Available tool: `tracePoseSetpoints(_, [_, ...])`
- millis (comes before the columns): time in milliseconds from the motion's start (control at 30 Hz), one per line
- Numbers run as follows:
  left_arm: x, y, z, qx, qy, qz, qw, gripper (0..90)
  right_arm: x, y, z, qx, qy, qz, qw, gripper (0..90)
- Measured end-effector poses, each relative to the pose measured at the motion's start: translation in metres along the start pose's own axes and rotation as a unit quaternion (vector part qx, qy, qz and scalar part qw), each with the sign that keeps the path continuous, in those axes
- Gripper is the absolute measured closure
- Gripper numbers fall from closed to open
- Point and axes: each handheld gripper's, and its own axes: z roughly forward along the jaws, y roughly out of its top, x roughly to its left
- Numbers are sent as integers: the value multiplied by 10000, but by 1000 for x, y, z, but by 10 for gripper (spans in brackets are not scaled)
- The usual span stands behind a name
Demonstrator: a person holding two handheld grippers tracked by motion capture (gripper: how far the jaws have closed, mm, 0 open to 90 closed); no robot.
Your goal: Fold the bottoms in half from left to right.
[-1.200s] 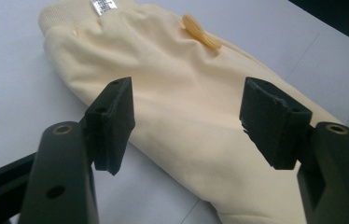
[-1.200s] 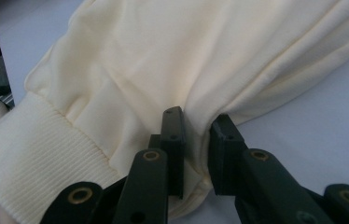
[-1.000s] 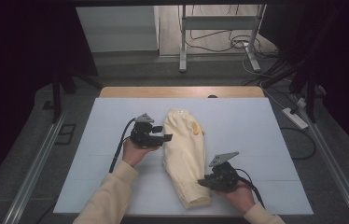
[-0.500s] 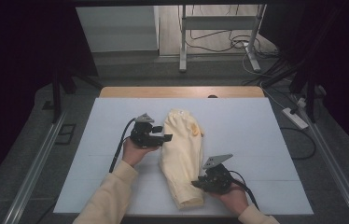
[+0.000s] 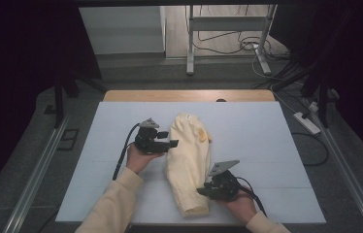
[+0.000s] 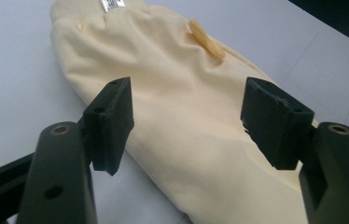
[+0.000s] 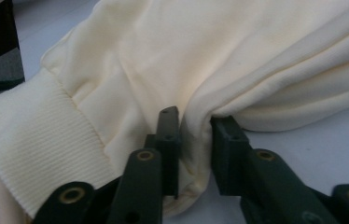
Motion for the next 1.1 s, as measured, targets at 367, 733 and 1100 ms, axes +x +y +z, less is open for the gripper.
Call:
tracePoseSetpoints(367, [-3,0,4,86,-89,145,9998,342,-27,-2,-37,-612,-547,176,9965,399])
tracePoseSetpoints(733, [-3,-6,-5,110,16,154,9998,335,-47,2,-46,-826,-667,180,9942,376])
tracePoseSetpoints(1100, [-2,-8,-6,121,42,148,9998,334,-57,6,-46,-909,-837,241,9920,368])
